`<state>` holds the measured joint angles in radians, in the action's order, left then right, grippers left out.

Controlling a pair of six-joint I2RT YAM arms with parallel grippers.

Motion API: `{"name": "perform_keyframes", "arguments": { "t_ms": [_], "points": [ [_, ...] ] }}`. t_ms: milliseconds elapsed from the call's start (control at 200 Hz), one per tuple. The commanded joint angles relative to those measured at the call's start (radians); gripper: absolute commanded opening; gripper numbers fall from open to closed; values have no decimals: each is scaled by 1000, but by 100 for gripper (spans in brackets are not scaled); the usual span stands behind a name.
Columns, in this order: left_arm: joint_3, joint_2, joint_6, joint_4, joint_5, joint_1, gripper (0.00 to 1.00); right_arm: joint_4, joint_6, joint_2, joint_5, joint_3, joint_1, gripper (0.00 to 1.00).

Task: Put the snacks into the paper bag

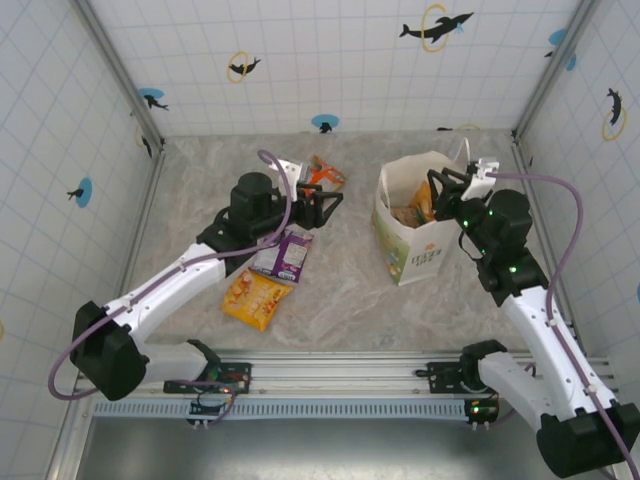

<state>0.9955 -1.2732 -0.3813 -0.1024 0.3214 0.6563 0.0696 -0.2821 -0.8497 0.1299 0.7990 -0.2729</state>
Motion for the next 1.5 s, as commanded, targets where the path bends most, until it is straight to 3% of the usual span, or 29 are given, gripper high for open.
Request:
{"name": "perform_keyframes", "arguments": {
  "t_ms": [0, 175, 345, 640, 1051, 1496],
  "points": [
    [45, -16, -71, 52, 16, -30, 70, 14, -32, 35, 74, -4, 5, 38],
    [34, -30, -148, 156, -7, -126, 70, -38, -50, 79, 135, -25, 0, 39],
    [1, -72, -261, 130, 41, -273, 66, -65, -64, 127, 137, -63, -1, 40],
    [46, -321, -392, 98, 116, -441, 60, -81, -93, 165, 140, -86, -4, 40],
    [179, -697, -541, -68, 205, -486, 54, -95, -101, 175, 130, -79, -14, 40],
    [300, -905, -656, -180, 214, -487, 51, -117, -64, 155, 115, -54, -14, 41]
  ]
}}
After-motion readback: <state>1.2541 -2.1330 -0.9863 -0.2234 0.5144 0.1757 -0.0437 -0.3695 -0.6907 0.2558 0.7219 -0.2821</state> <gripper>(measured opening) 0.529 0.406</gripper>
